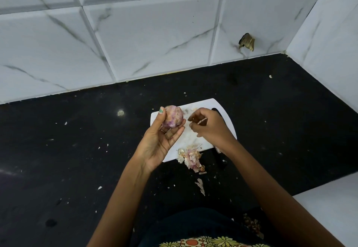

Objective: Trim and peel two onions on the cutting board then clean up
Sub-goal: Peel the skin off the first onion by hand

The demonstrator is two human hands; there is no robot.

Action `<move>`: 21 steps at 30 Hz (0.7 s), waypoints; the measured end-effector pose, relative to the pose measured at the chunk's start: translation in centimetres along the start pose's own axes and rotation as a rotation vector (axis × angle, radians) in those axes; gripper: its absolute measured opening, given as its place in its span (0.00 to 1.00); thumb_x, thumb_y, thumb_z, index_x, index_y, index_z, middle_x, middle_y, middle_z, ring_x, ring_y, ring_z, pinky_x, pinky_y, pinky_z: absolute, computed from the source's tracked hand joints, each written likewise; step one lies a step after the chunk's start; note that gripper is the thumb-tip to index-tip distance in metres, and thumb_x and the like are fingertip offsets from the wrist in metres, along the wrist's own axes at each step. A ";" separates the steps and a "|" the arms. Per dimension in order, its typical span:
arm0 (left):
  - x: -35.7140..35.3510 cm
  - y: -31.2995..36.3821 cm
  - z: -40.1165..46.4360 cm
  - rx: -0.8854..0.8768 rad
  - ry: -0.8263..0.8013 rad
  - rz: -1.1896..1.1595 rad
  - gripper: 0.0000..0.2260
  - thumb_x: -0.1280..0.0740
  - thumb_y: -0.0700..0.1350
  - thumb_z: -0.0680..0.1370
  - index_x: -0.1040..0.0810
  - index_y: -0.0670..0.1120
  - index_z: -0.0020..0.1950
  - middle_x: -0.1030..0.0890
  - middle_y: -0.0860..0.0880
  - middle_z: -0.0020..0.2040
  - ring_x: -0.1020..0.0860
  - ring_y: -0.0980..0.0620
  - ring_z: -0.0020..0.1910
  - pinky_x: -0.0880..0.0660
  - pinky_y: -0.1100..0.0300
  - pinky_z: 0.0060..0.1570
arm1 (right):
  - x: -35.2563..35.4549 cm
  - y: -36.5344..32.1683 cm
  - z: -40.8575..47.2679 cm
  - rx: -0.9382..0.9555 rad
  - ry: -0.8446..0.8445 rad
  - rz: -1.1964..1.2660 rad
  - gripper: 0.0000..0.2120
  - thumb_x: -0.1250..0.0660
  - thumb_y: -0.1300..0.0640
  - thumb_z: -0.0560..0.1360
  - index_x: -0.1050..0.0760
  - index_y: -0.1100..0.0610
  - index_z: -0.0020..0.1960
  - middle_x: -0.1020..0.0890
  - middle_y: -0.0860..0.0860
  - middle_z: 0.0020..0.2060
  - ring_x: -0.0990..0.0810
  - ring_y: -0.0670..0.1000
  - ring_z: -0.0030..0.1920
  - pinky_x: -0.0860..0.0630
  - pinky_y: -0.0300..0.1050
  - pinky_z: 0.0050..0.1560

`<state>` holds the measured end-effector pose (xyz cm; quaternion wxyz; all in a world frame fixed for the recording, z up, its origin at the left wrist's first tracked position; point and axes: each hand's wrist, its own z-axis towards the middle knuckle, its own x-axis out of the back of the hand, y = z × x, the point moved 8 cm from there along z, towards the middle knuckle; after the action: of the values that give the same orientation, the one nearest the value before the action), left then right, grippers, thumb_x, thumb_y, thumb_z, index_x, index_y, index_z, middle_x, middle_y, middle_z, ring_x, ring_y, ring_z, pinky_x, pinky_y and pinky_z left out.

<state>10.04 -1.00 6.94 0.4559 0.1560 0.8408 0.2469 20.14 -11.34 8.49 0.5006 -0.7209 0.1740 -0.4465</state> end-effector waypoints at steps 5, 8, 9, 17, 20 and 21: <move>0.1 0.4 0.1 -0.036 -0.016 0.070 0.22 0.32 0.54 0.70 0.21 0.41 0.57 0.16 0.42 0.50 0.16 0.50 0.48 0.19 0.59 0.51 | 0.6 -2.9 -0.4 0.063 -0.017 0.264 0.07 0.30 0.56 0.74 0.21 0.58 0.51 0.17 0.53 0.43 0.17 0.51 0.42 0.19 0.43 0.39; -0.1 0.4 0.2 -0.054 -0.022 0.103 0.20 0.32 0.52 0.71 0.20 0.39 0.56 0.16 0.42 0.50 0.16 0.51 0.47 0.19 0.61 0.49 | 0.3 -3.8 -0.6 0.103 -0.017 0.164 0.14 0.24 0.53 0.69 0.21 0.55 0.52 0.17 0.51 0.43 0.17 0.50 0.41 0.19 0.43 0.42; -0.1 0.5 0.1 -0.063 -0.014 0.108 0.22 0.32 0.52 0.71 0.21 0.38 0.58 0.17 0.41 0.51 0.16 0.51 0.47 0.19 0.61 0.48 | 0.2 -3.9 -0.7 0.113 -0.005 0.136 0.16 0.23 0.53 0.67 0.22 0.55 0.52 0.17 0.49 0.42 0.18 0.47 0.40 0.20 0.41 0.41; 0.1 0.7 0.1 -0.099 0.014 0.137 0.28 0.32 0.54 0.71 0.25 0.36 0.64 0.17 0.40 0.54 0.16 0.50 0.48 0.19 0.61 0.47 | 0.5 -4.2 -0.5 0.158 0.055 0.136 0.10 0.26 0.63 0.67 0.19 0.59 0.48 0.16 0.52 0.39 0.18 0.48 0.40 0.20 0.40 0.41; 0.0 0.3 0.2 -0.067 -0.005 0.117 0.23 0.33 0.56 0.70 0.21 0.41 0.57 0.16 0.41 0.52 0.16 0.51 0.47 0.19 0.61 0.48 | 1.0 -4.1 -0.4 0.180 0.089 0.172 0.07 0.30 0.68 0.68 0.18 0.59 0.44 0.16 0.51 0.36 0.18 0.47 0.37 0.19 0.43 0.41; 0.0 0.2 0.3 -0.062 -0.006 0.110 0.22 0.33 0.56 0.71 0.21 0.41 0.56 0.16 0.42 0.52 0.16 0.51 0.47 0.19 0.61 0.48 | 1.1 -4.0 -0.4 0.182 0.087 0.185 0.07 0.30 0.68 0.69 0.18 0.59 0.44 0.16 0.51 0.37 0.18 0.47 0.38 0.19 0.44 0.42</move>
<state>10.25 -0.74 6.91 0.4487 0.1884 0.8215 0.2972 19.65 -10.60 12.57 0.5951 -0.6333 0.2201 -0.4431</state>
